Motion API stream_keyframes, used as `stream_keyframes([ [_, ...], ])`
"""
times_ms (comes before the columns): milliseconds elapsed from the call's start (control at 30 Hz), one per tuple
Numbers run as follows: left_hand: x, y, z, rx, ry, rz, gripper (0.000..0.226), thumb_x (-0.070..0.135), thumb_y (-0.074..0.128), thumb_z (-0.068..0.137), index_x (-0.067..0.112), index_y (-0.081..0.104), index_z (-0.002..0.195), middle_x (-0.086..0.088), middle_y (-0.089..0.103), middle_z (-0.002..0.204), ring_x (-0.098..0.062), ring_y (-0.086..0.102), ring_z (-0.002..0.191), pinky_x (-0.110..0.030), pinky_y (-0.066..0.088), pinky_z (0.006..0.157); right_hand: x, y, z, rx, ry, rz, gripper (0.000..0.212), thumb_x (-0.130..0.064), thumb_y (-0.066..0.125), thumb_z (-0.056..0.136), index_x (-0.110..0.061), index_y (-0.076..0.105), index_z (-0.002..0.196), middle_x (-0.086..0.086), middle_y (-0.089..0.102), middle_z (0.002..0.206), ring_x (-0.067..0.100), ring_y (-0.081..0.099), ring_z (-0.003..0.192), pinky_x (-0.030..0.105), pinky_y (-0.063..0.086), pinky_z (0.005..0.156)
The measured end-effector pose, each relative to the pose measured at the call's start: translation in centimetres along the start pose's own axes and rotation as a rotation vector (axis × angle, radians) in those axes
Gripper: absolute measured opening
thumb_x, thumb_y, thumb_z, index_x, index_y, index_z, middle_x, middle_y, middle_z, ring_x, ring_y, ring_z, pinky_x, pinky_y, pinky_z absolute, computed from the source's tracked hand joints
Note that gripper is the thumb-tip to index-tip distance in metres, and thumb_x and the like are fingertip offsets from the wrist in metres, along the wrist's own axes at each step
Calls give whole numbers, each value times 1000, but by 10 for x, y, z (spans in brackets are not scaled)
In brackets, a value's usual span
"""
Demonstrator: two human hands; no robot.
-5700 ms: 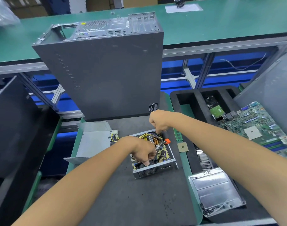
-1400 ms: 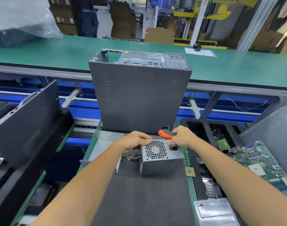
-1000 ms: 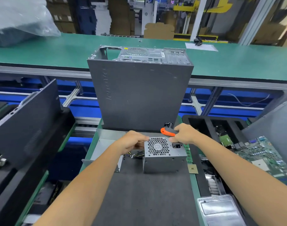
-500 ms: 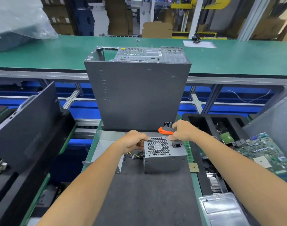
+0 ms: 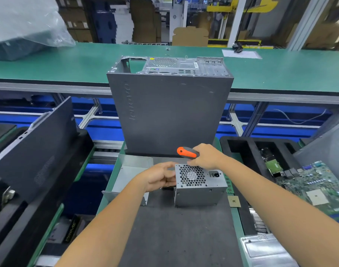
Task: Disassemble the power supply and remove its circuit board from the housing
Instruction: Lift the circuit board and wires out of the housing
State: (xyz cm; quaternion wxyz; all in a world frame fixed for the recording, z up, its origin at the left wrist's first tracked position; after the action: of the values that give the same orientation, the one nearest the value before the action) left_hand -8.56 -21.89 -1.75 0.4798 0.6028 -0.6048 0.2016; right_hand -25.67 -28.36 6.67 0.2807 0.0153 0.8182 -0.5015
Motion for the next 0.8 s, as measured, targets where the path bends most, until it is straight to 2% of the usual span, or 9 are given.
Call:
stream_keyframes([
  [167,-5,2,3,-1,22,24,43,-9,43,87,15,61,118,-5,71,106,-15,67,99,-23,53,77,2,5,3,-61,7,43,33,-30,72,82,-13,47,69,-1,49,62,16,43,53,29,34,58],
  [333,-8,3,8,134,-5,50,47,-18,35,81,10,65,104,-2,73,86,-12,70,78,-19,52,60,1,8,7,-65,-13,26,37,-32,73,82,-15,44,65,-2,47,64,15,42,56,30,32,59],
  [433,-6,6,12,200,-15,93,49,-19,32,78,10,67,97,-2,73,82,-14,68,79,-25,55,66,2,8,8,-49,-14,17,40,-33,72,84,-24,39,64,-7,44,66,10,41,57,26,32,58],
  [500,-4,9,12,231,-28,91,53,-20,30,74,10,68,94,-3,72,80,-16,67,79,-27,55,72,2,7,8,-53,-23,12,39,-33,72,84,-21,41,65,-5,45,67,13,43,58,27,33,59],
  [600,-3,13,11,279,-31,93,57,-20,25,67,6,67,95,-9,68,80,-23,60,79,-29,47,67,3,8,7,-57,-26,22,37,-32,73,84,-14,45,68,2,46,67,17,42,58,31,32,62],
  [700,-5,16,12,325,-11,108,53,-19,26,70,6,66,94,-15,66,85,-28,54,81,-35,44,70,2,9,8,-55,-32,37,38,-32,73,84,-13,44,68,3,44,66,17,40,57,31,31,61],
  [800,-4,19,10,361,23,138,36,-10,35,81,9,64,87,-11,69,77,-23,58,70,-31,47,60,4,9,8,-60,-29,48,39,-32,73,84,-15,43,66,0,44,64,16,41,56,30,32,60],
])
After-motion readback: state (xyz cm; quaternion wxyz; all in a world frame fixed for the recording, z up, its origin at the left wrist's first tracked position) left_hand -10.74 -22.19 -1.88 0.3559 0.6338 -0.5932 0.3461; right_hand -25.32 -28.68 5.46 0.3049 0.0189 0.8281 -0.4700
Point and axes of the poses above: each hand's wrist, its own z-axis towards the middle knuckle, its own y-axis out of the palm, x = y × z, the point moved 2 cm from there along z, towards the middle knuckle
